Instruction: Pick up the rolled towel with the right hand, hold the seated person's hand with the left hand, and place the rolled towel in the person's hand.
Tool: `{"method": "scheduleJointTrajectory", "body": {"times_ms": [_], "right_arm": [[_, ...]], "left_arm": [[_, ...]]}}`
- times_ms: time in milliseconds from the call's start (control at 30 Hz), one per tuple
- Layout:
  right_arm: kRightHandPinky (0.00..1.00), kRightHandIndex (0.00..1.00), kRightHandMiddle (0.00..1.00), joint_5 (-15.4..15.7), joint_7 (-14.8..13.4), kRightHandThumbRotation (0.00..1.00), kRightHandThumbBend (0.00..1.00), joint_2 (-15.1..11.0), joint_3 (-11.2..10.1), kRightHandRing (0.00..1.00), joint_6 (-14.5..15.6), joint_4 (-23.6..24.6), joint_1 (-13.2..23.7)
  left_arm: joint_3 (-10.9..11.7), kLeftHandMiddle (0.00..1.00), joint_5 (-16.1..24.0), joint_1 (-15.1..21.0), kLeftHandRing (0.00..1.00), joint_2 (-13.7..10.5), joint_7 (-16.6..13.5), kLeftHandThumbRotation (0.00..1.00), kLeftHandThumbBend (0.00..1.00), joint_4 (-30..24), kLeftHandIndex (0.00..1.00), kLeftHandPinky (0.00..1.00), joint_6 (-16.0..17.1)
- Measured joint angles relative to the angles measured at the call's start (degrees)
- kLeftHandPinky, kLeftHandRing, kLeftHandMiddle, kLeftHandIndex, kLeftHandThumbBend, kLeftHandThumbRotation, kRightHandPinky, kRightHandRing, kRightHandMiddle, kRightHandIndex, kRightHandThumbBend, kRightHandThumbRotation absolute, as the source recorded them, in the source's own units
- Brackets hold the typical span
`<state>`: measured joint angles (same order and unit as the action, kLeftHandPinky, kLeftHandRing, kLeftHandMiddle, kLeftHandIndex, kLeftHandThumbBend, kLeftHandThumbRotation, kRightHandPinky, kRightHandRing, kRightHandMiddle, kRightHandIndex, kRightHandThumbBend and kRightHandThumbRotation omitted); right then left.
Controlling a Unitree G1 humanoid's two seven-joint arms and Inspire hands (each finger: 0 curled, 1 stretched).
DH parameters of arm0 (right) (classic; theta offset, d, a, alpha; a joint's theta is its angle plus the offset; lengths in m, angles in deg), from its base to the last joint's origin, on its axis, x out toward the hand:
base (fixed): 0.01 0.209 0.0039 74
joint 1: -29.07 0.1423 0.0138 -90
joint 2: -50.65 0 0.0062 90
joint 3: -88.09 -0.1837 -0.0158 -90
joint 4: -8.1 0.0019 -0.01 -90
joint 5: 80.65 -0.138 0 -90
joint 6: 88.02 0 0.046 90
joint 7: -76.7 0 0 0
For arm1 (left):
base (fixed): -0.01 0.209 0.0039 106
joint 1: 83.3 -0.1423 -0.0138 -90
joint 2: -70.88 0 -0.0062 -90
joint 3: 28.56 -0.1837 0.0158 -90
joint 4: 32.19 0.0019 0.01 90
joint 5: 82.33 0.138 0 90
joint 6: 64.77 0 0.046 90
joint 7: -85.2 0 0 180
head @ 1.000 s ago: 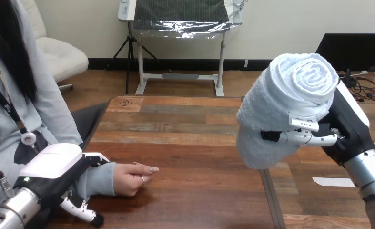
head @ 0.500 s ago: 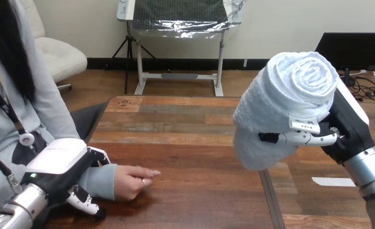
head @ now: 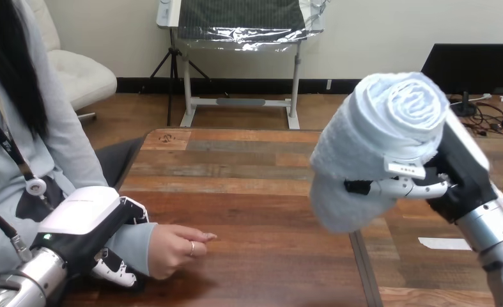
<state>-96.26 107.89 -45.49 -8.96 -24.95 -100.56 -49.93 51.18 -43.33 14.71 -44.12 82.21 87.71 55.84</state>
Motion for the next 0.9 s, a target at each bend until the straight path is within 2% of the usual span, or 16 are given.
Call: {"method": "scheduleJointTrajectory", "body": {"times_ms": [600,900], "right_arm": [[0.28,0.44,0.42,3.21,0.01,0.00,0.70,2.48,1.00,0.34,0.31,-4.76,0.34],[0.28,0.43,0.43,4.42,0.06,0.00,0.71,3.33,2.36,0.34,0.41,-6.25,0.49]], "left_arm": [[-0.14,0.35,-0.34,-0.01,0.31,0.54,0.04,0.00,0.81,0.39,0.33,0.30,1.15],[-0.11,0.34,-0.56,-0.12,0.30,0.36,2.70,0.00,0.78,-1.33,0.33,0.28,0.05]]}}
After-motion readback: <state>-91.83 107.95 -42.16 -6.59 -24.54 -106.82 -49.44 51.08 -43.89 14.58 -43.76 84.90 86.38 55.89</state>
